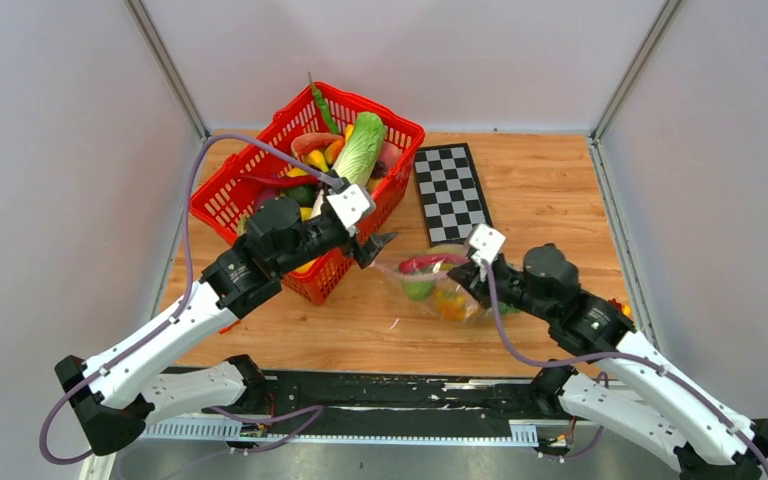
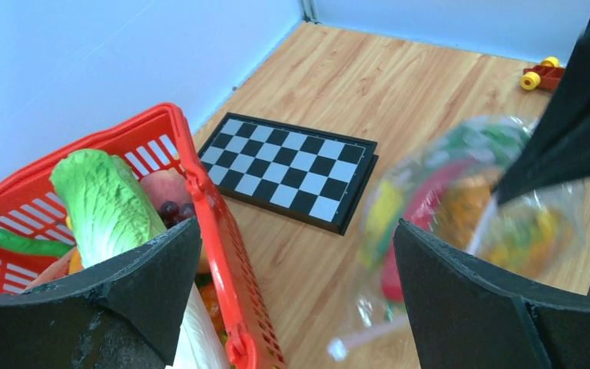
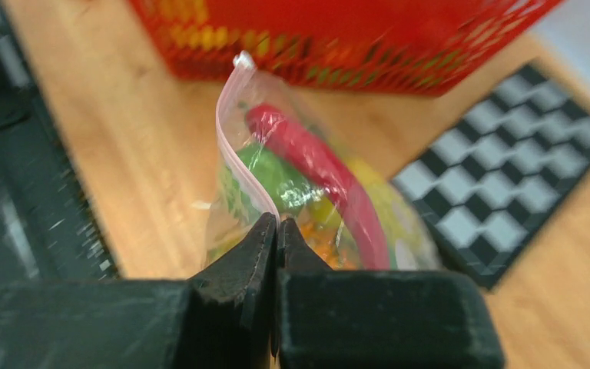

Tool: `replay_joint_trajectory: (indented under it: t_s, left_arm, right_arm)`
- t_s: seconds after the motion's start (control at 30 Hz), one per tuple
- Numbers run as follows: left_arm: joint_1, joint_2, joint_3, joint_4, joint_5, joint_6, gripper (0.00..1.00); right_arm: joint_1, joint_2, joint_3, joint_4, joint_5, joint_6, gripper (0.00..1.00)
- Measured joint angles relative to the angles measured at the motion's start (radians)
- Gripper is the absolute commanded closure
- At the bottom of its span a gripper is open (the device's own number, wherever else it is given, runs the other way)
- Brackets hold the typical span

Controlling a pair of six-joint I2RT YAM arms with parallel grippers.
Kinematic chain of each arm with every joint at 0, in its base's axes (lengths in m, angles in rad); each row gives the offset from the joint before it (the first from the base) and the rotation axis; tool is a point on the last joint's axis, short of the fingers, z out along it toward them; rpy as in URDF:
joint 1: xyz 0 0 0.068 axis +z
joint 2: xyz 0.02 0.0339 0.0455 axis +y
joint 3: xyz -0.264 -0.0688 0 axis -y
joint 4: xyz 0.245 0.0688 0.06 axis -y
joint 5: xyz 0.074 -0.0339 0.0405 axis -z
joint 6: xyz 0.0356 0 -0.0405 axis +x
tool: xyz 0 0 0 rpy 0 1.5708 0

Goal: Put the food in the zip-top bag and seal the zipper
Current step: Place the zipper food storage bag at the center of the board, then reset both arms

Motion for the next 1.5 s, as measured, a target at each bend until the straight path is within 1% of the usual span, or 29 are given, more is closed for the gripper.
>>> replay_joint_trajectory:
  t_s: [0.03,0.07,0.1,0.13,0.17,0.2,0.23,0.3,0.33,0.43,0.5,0.53,0.57,0.67,0.73,0.77,0.83,0.9,0.97,1.0,1.1,1.23,1.37,1.5]
  left_arm:
    - [0.0,-0.002,0.0,0.002,-0.005,0.0,0.0]
    - [0.0,-0.006,0.0,0.004,-0.011,-0.001,0.0]
    - [0.0,-0.011,0.0,0.006,-0.015,-0.002,0.0]
    - [0.0,-0.014,0.0,0.008,-0.019,-0.003,0.0]
    - [0.0,-0.02,0.0,0.01,-0.021,-0.003,0.0]
    - [0.0,-0.026,0.0,0.01,-0.022,-0.004,0.0]
    - [0.0,-0.029,0.0,0.01,-0.022,-0.004,0.0]
    - [0.0,-0.032,0.0,0.01,-0.021,-0.007,0.0]
    - [0.0,-0.032,0.0,0.01,-0.02,-0.009,0.0]
    - [0.0,-0.03,0.0,0.002,-0.015,-0.023,0.0]
    - [0.0,-0.029,-0.001,-0.002,-0.003,-0.036,0.0]
    - [0.0,-0.029,-0.003,0.0,0.008,-0.046,0.0]
    - [0.0,-0.029,-0.009,0.004,0.019,-0.056,0.0]
    - [0.0,-0.029,-0.047,0.023,0.063,-0.096,0.0]
    - [0.0,-0.029,-0.079,0.03,0.087,-0.12,0.0]
    - [0.0,-0.029,-0.099,0.033,0.097,-0.135,0.0]
    - [0.0,-0.027,-0.122,0.034,0.109,-0.153,0.0]
    - [0.0,-0.022,-0.129,0.034,0.119,-0.168,0.0]
    - [0.0,-0.021,-0.129,0.04,0.123,-0.177,0.0]
    - [0.0,-0.021,-0.129,0.045,0.124,-0.179,0.0]
    - [0.0,-0.021,-0.129,0.057,0.126,-0.183,0.0]
    - [0.0,-0.021,-0.129,0.062,0.117,-0.182,0.0]
    - [0.0,-0.023,-0.129,0.062,0.102,-0.182,0.0]
    - [0.001,-0.034,-0.129,0.062,0.084,-0.182,0.0]
  right_arm:
    - [0.003,0.012,-0.023,-0.003,-0.039,0.019,0.99]
    - [0.006,0.019,-0.048,-0.002,-0.076,0.04,0.97]
    - [0.006,0.02,-0.069,-0.001,-0.109,0.058,0.9]
    - [0.008,0.011,-0.092,0.001,-0.152,0.078,0.75]
    - [0.01,-0.001,-0.107,0.002,-0.191,0.095,0.58]
    - [0.01,-0.015,-0.116,0.005,-0.235,0.109,0.48]
    - [0.01,-0.023,-0.116,0.011,-0.261,0.129,0.41]
    - [0.01,-0.031,-0.114,0.045,-0.333,0.146,0.33]
    - [0.01,-0.033,-0.108,0.063,-0.37,0.154,0.31]
    - [0.011,-0.033,-0.087,0.12,-0.451,0.184,0.26]
    - [0.011,-0.035,-0.081,0.156,-0.453,0.197,0.24]
    - [0.012,-0.037,-0.081,0.169,-0.428,0.205,0.23]
    - [0.011,-0.037,-0.081,0.171,-0.398,0.212,0.23]
    - [0.012,-0.017,-0.077,0.148,-0.185,0.257,0.23]
    - [0.011,0.037,-0.067,0.108,-0.04,0.291,0.32]
    - [0.009,0.074,-0.063,0.087,0.009,0.305,0.34]
    - [0.005,0.152,-0.06,0.043,0.062,0.33,0.34]
    - [0.005,0.232,-0.06,-0.009,0.06,0.356,0.36]
    - [0.005,0.273,-0.066,-0.046,0.028,0.376,0.36]
    - [0.005,0.279,-0.078,-0.057,-0.002,0.39,0.35]
    - [0.005,0.257,-0.117,-0.066,-0.061,0.42,0.29]
    - [0.005,0.234,-0.142,-0.083,-0.115,0.426,0.28]
    - [0.005,0.291,-0.087,-0.148,-0.119,0.406,0.27]
    - [0.005,0.284,-0.029,-0.165,-0.091,0.394,0.2]
